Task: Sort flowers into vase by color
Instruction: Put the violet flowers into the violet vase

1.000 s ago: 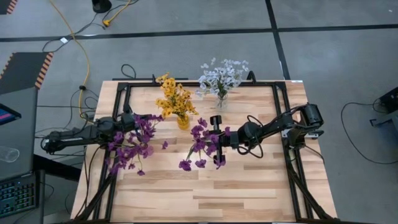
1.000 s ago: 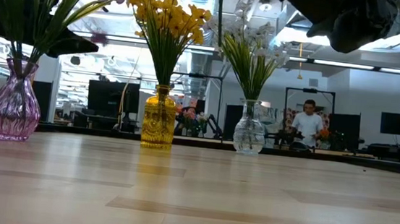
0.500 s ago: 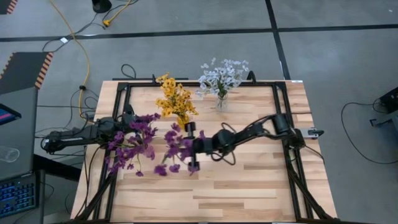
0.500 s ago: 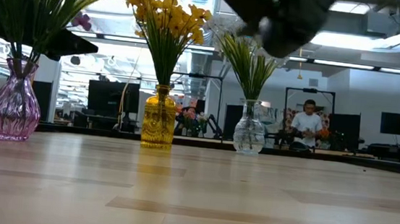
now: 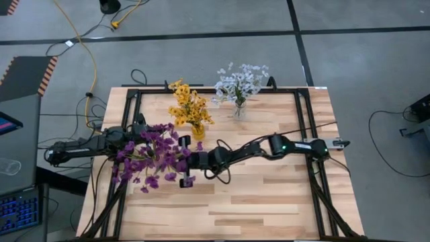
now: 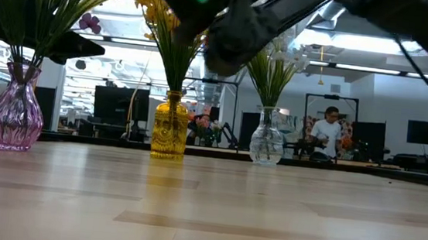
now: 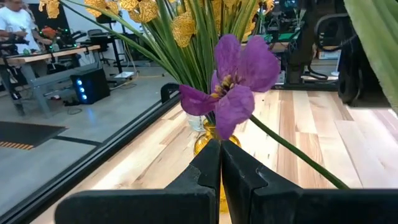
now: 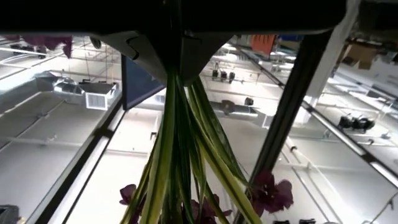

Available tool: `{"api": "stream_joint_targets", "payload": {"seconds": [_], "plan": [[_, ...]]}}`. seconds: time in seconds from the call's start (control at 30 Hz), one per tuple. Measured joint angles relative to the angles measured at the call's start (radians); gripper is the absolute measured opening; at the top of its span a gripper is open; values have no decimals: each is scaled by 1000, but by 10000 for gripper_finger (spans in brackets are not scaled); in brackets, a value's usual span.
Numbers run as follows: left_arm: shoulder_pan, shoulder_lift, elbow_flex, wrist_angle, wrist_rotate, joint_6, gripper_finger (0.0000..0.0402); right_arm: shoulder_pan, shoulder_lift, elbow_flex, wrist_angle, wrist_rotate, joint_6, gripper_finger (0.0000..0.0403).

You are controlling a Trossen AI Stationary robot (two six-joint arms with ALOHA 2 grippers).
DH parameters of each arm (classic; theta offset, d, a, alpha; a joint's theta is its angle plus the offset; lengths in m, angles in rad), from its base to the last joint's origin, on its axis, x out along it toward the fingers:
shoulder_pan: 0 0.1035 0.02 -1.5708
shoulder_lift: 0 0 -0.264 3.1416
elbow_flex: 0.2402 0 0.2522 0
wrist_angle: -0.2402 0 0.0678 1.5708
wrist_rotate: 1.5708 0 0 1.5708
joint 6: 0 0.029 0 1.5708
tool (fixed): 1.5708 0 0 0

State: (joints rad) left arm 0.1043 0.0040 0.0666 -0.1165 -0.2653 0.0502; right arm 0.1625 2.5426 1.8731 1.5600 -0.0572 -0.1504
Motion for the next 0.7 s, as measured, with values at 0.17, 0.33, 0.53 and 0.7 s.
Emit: {"api": "stream_joint_targets", "payload": {"seconds": [0.17, 0.33, 0.53, 0.7], "plan": [[0, 0, 0, 4, 0, -7, 0, -12, 91, 119, 0, 7, 1, 42], [0, 0, 0, 24, -1, -8, 0, -25, 128, 177, -2, 7, 1, 42], [0, 0, 0, 61, -1, -5, 0, -40, 129, 180, -20, 6, -15, 42], [0, 0, 0, 63, -2, -3, 0, -54, 129, 180, -24, 4, -15, 42]]}}
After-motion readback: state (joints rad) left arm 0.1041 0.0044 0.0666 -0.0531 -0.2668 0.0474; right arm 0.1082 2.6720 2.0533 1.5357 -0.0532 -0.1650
